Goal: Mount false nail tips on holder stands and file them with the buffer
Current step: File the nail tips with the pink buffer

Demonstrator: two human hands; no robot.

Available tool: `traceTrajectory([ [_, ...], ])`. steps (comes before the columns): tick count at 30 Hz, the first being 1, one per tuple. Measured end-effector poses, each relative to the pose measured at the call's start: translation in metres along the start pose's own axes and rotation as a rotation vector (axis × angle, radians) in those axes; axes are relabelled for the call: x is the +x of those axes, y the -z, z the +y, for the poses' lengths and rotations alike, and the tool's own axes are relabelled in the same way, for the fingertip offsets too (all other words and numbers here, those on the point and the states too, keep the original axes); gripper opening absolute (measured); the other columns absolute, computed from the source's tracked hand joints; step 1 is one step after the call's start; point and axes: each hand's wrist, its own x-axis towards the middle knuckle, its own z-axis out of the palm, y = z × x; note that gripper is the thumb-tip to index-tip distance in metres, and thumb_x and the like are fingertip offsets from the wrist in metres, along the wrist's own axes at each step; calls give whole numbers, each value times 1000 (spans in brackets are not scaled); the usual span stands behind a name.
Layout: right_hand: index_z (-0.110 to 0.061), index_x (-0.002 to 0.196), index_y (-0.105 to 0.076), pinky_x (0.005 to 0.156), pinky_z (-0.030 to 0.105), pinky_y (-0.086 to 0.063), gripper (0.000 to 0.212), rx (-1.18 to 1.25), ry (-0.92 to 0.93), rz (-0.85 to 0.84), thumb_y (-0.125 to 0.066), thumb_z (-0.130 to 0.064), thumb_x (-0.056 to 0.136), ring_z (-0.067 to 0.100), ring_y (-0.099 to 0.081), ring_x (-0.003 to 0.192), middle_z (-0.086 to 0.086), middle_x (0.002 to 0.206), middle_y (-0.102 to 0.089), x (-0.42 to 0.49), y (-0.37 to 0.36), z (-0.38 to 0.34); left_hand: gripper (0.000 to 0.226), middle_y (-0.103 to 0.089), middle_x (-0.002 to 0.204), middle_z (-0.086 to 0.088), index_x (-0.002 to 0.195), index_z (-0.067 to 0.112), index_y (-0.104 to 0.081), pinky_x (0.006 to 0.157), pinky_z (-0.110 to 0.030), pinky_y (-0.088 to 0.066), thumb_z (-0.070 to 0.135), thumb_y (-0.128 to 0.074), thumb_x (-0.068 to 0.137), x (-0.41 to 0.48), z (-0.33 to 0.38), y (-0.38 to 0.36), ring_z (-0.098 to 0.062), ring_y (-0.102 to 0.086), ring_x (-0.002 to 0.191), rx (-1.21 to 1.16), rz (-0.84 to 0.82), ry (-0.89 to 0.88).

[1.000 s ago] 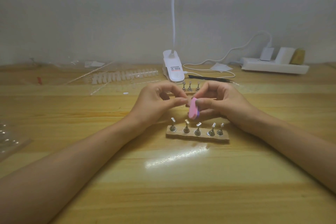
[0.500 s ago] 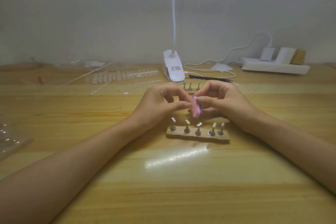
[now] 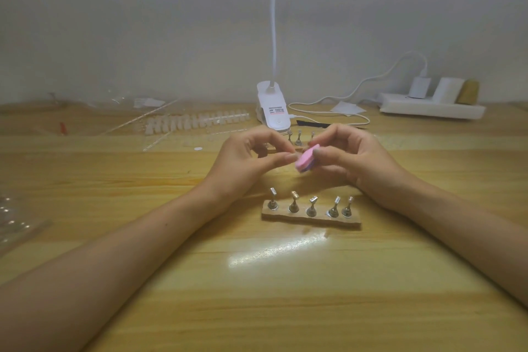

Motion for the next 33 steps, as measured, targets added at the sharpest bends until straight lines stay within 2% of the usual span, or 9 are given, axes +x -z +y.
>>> traceTrajectory([
  [2,-12,96,-69,79,37,-61,12,-52,-3,-65,-72,-17,85,30,-74,95,16,104,-74,-1,-1,0,10,-67,79,10,76,20,-72,69,-26,-41,13,-78,80,0,1,-1,-7,-51,70,8,-7,-12],
  [6,-7,95,-62,76,23,-58,16,89,35,129,-67,-15,82,17,-74,87,9,92,-76,1,1,-2,12,-66,77,9,75,18,-71,64,-20,-38,9,-78,79,-1,2,-1,2,-48,66,46,-35,-52],
  [11,-7,94,-64,80,30,-60,17,-20,2,31,-71,-16,81,24,-73,92,15,100,-72,0,1,-1,4,-67,79,5,78,10,-74,62,-18,-39,9,-78,80,-2,2,-1,2,-51,68,96,-36,-99],
  [17,-12,95,-67,83,37,-60,13,-72,21,-49,-72,-18,86,30,-72,97,18,105,-71,-2,0,0,7,-67,80,3,78,13,-73,66,-31,-44,9,-78,80,-1,2,-1,-1,-54,71,76,13,-96],
  [22,-8,94,-61,77,27,-59,17,25,76,137,-69,-16,82,21,-73,92,12,98,-73,0,1,-3,11,-66,78,10,77,18,-71,63,-14,-40,10,-78,80,0,3,-2,4,-52,68,98,-33,-81],
  [24,-4,95,-60,76,33,-60,20,-45,56,87,-71,-15,83,26,-74,94,15,102,-72,-2,1,-3,8,-67,79,8,78,17,-72,65,-16,-43,11,-77,81,0,3,-1,2,-53,67,70,-34,-52],
  [27,2,98,-61,79,44,-61,16,-175,41,-150,-70,-7,90,39,-74,90,23,95,-74,-8,-3,-2,8,-69,80,9,77,20,-71,66,-22,-46,15,-76,82,0,2,1,-7,-55,68,0,-38,12],
  [31,-16,91,-74,96,39,-50,14,-731,234,37,-79,-24,80,13,-69,101,-5,98,-75,-9,0,-8,7,-70,79,12,77,22,-72,63,-16,-45,19,-75,82,-1,1,3,-10,-55,70,-74,-43,76],
  [33,-20,97,-73,98,32,-46,24,-809,331,93,-77,-32,77,10,-64,105,-8,104,-72,-12,0,-15,6,-70,78,12,76,20,-72,62,-11,-43,20,-75,81,-1,1,5,-6,-56,71,-115,-39,94],
])
